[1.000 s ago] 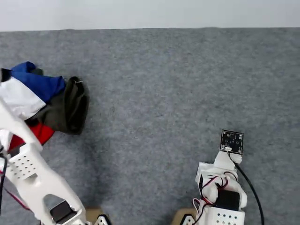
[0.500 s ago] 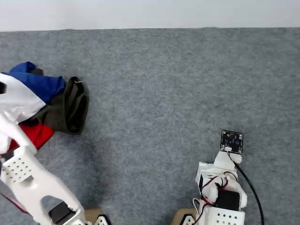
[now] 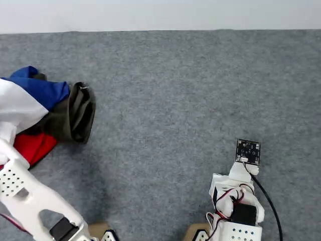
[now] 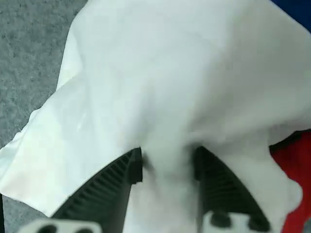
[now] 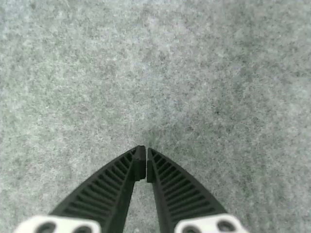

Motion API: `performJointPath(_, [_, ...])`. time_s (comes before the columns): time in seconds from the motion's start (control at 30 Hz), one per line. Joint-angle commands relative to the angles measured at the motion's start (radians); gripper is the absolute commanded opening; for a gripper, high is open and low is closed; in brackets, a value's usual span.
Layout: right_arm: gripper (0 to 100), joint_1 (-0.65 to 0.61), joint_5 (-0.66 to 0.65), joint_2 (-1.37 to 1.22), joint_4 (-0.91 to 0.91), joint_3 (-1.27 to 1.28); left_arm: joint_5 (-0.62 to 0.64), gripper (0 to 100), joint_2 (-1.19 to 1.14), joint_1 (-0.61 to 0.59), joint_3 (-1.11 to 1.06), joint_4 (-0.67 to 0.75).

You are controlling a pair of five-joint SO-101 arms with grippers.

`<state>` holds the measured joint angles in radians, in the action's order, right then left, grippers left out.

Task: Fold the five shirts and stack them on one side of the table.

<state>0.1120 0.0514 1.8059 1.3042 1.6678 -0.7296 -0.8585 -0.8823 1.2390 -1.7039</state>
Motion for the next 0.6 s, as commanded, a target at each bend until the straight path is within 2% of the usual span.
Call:
performJointPath(0.0, [0.9,-0.005,-0.012,0.007,0.004,0.015,-0.003,1,0.012,0.018,0.117,-0.002])
performJointPath(0.2, [0.9,-0.005,-0.012,0.007,0.004,0.015,0.034,0,0.012,0.080,0.452,-0.048])
performJointPath(0.33, [0.9,-0.005,-0.012,0.007,0.004,0.015,0.072,0,0.146,0.126,0.438,-0.040])
performJointPath(0.57, [0.9,-0.005,-0.012,0.007,0.004,0.015,0.276,0,0.397,0.238,0.440,0.021])
